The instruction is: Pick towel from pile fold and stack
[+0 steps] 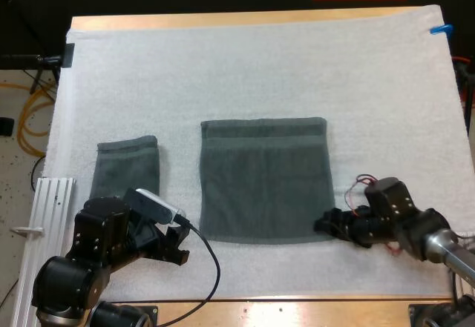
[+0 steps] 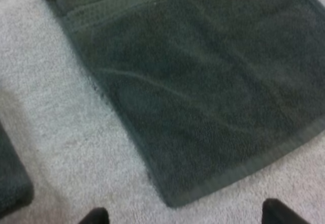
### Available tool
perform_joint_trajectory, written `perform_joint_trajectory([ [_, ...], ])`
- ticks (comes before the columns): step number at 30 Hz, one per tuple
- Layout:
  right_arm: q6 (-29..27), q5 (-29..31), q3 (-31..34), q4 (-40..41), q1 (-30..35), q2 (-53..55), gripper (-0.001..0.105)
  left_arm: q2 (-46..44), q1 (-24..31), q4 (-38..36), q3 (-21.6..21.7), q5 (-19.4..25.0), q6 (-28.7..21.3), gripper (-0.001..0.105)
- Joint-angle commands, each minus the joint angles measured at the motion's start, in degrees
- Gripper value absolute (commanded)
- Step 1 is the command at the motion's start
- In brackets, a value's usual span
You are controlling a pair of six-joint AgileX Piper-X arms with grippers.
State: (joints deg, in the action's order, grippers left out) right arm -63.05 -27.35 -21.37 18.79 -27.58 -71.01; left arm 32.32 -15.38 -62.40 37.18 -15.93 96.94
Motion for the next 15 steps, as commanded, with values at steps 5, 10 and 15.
perform_joint_trajectory([
  [5,2.9,-6.5,0.4,-4.9,-0.1,-3.8,0.064,-0.2,0.1,1.0,-0.1,-0.4,0.5,0.059],
  [10,2.9,-4.0,0.4,-4.3,-0.1,-3.9,0.041,-0.2,0.1,1.2,-0.3,-0.4,0.5,0.059],
  [15,2.9,-1.6,0.4,-4.3,-0.1,-3.9,0.000,-0.2,0.1,3.6,-2.9,-0.4,1.3,0.059],
])
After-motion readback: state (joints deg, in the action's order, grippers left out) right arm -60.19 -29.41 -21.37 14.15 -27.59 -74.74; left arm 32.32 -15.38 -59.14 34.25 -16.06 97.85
